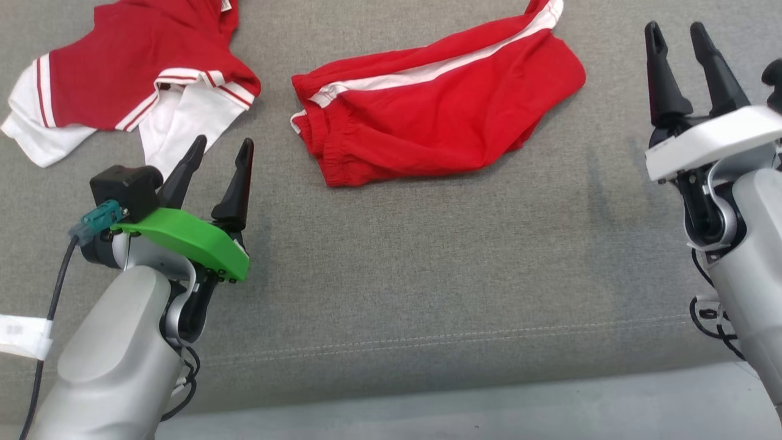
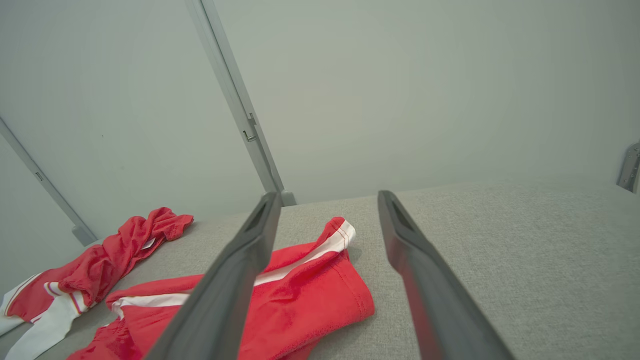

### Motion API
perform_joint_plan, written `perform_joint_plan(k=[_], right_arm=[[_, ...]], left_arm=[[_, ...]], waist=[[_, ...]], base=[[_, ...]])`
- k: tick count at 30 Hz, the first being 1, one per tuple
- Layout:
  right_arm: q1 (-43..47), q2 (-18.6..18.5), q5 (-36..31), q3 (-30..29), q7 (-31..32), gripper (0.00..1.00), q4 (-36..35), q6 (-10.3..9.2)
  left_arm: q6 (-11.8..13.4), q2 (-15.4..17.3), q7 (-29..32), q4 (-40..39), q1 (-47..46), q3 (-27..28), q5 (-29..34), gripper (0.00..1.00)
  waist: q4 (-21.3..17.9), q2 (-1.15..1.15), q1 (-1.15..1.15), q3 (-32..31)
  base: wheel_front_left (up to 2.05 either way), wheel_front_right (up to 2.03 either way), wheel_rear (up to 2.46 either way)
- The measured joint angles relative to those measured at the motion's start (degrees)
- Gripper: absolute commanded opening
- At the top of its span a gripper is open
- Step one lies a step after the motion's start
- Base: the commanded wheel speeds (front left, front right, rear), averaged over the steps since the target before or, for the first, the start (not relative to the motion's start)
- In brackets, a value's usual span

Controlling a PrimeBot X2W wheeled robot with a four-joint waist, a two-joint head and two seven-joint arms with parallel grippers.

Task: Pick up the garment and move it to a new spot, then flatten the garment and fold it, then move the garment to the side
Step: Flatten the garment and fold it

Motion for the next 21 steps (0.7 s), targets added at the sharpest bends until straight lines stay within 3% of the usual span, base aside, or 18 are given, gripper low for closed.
perform_joint_plan(k=[6,13,21], right_arm=[[5.7,0.6,-2.7,-2.8,0.0,1.00,-4.7,-0.82],[9.9,-0.3,-9.0,-8.6,0.0,1.00,-11.3,-4.48],[16.0,0.7,-11.1,-11.5,0.0,1.00,-14.3,-5.15]], left_arm=[[1.8,-0.4,-0.2,-2.5,4.0,1.7,0.4,1.00],[2.4,-1.4,-0.2,-7.8,5.7,3.0,2.9,1.00],[4.2,-2.0,-0.2,-12.7,9.2,6.4,5.6,1.00]], waist=[[-1.5,0.00,0.00,-4.2],[-3.2,0.00,0.00,-6.2],[-2.4,0.00,0.00,-5.4]], base=[[0.00,0.00,0.00],[0.00,0.00,0.00],[0.00,0.00,0.00]])
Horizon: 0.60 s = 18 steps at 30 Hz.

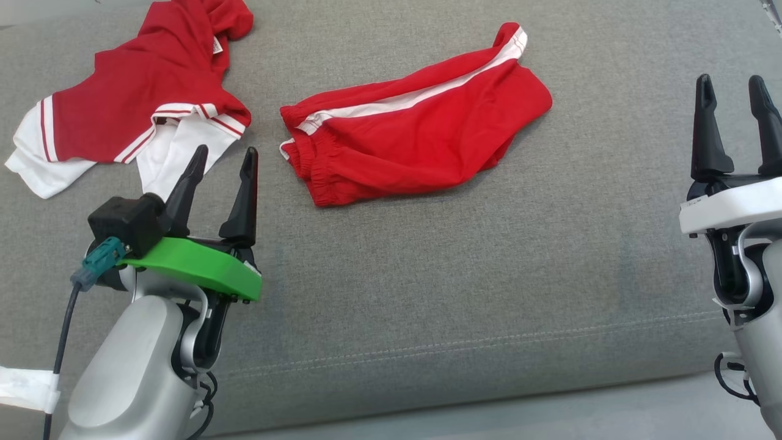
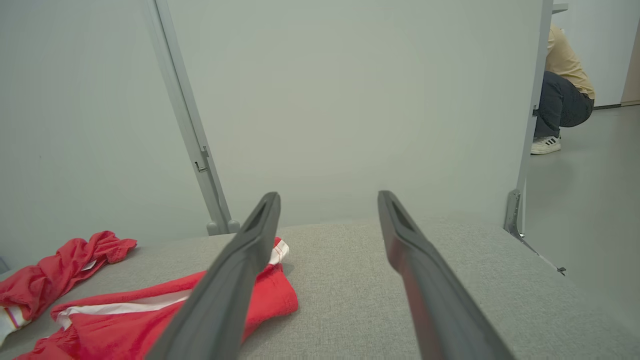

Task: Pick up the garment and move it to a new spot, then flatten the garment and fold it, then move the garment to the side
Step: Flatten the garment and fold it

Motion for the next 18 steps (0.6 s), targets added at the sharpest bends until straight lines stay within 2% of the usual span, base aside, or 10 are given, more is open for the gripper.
perform_joint_plan(k=[5,10,18], right_arm=[[0.5,0.0,-0.4,-0.7,0.0,1.00,0.0,0.23],[0.4,-0.1,0.8,-0.9,0.0,1.00,3.8,2.37],[-3.9,-0.5,6.8,-2.7,0.8,1.00,13.0,5.82]], left_arm=[[0.2,-0.2,0.0,-3.1,1.0,1.3,1.4,1.00],[0.1,-0.5,0.0,-5.2,1.6,1.0,2.7,1.00],[-0.4,-0.9,0.0,-7.3,2.3,1.3,4.4,1.00]], waist=[[0.9,0.00,0.00,1.1],[2.4,0.00,0.00,2.6],[6.0,0.00,0.00,5.4]], base=[[0.00,0.00,0.00],[0.00,0.00,0.00],[0.00,0.00,0.00]])
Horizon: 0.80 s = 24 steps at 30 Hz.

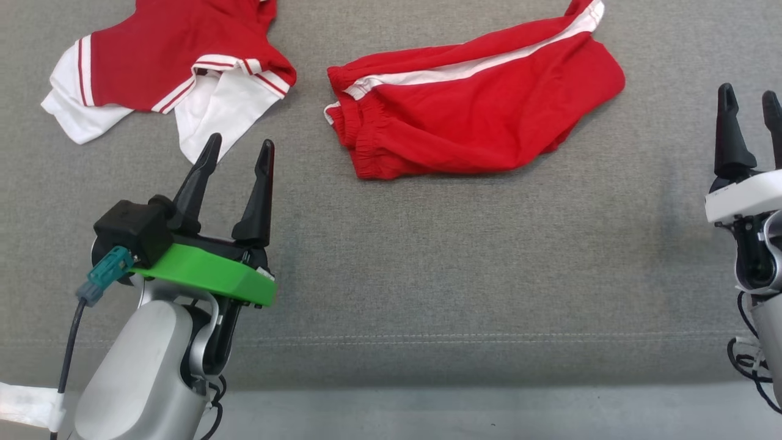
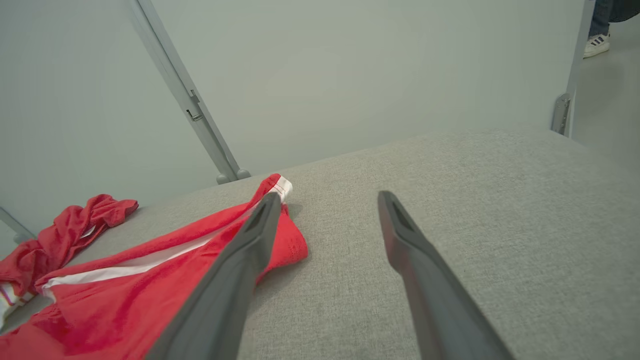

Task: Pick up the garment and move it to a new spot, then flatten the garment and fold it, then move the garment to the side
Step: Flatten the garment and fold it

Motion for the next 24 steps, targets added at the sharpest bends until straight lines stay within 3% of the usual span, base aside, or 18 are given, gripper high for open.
perform_joint_plan(k=[9,16,24], right_arm=[[-9.0,0.0,6.3,-2.8,6.0,1.00,8.0,1.88],[-15.0,0.3,10.9,-4.4,11.7,1.00,14.2,1.94],[-20.0,0.5,11.1,-2.7,17.4,1.00,19.7,1.94]], left_arm=[[-1.0,-0.6,0.0,-1.3,0.2,0.2,0.6,1.00],[-1.5,-0.6,0.0,-1.8,0.5,1.5,1.0,1.00],[-2.4,-1.2,0.0,-1.8,0.6,3.0,2.2,1.00]], waist=[[4.7,0.00,0.00,3.6],[7.8,0.00,0.00,6.7],[10.3,0.00,0.00,9.0]], base=[[0.00,0.00,0.00],[0.00,0.00,0.00],[0.00,0.00,0.00]])
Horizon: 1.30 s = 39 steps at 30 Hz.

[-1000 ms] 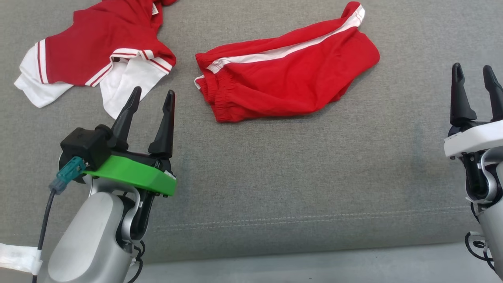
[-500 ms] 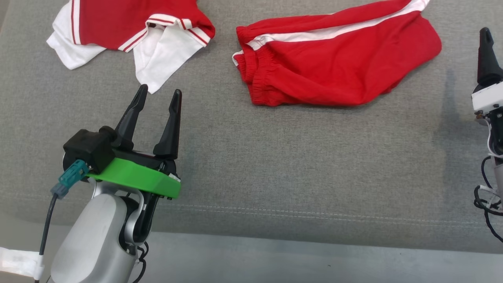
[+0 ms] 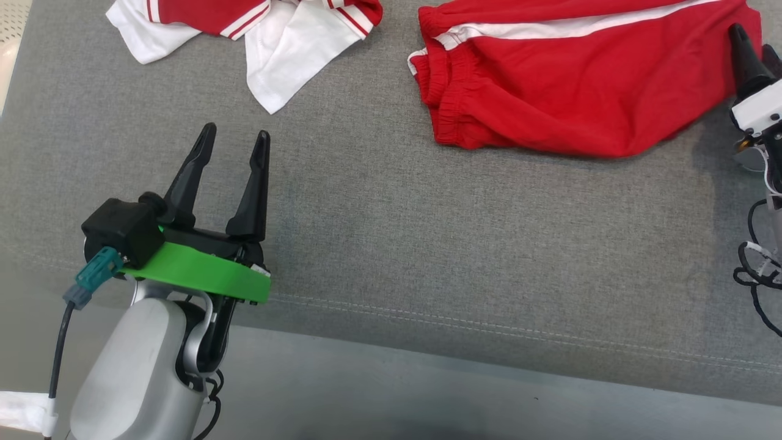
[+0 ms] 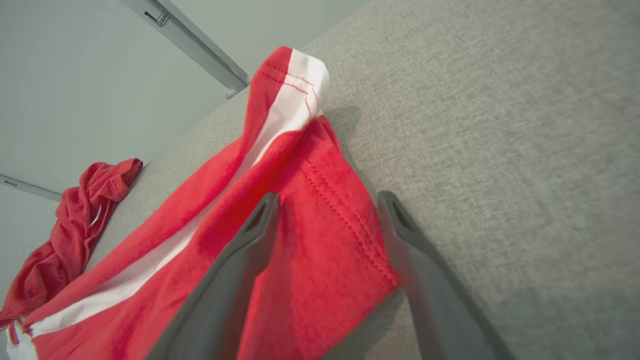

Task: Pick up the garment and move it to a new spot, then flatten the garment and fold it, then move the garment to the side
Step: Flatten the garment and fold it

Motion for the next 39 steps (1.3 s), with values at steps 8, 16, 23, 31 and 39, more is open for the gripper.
perform_joint_plan(k=[8,16,23,31,39], right_arm=[[-3.0,-0.9,1.3,-0.8,4.8,1.00,5.2,-0.08],[-4.5,-0.1,5.1,-0.5,9.2,1.00,6.8,2.42],[-5.3,1.3,5.1,0.9,9.0,0.00,7.9,3.04],[-3.6,1.2,5.5,0.3,3.4,0.00,8.6,3.45],[-1.1,-1.3,4.8,0.7,-3.3,0.00,7.7,3.45]], left_arm=[[-0.5,-0.4,0.0,0.0,0.1,1.1,0.7,1.00],[-1.1,-0.9,0.0,0.0,0.6,1.4,0.8,1.00],[-1.6,-1.6,0.0,0.6,0.9,1.9,1.7,1.00],[-1.8,-1.7,0.0,1.7,2.9,3.0,1.8,1.00],[-2.1,-1.8,0.0,2.1,4.2,3.1,2.2,1.00]], waist=[[0.3,0.00,0.00,0.3],[0.6,0.00,0.00,0.2],[0.5,0.00,0.00,-0.4],[-0.5,0.00,0.00,-2.5],[-2.7,0.00,0.00,-4.9]], base=[[0.00,0.00,0.00],[0.00,0.00,0.00],[0.00,0.00,0.00],[0.00,0.00,0.00],[0.00,0.00,0.00]])
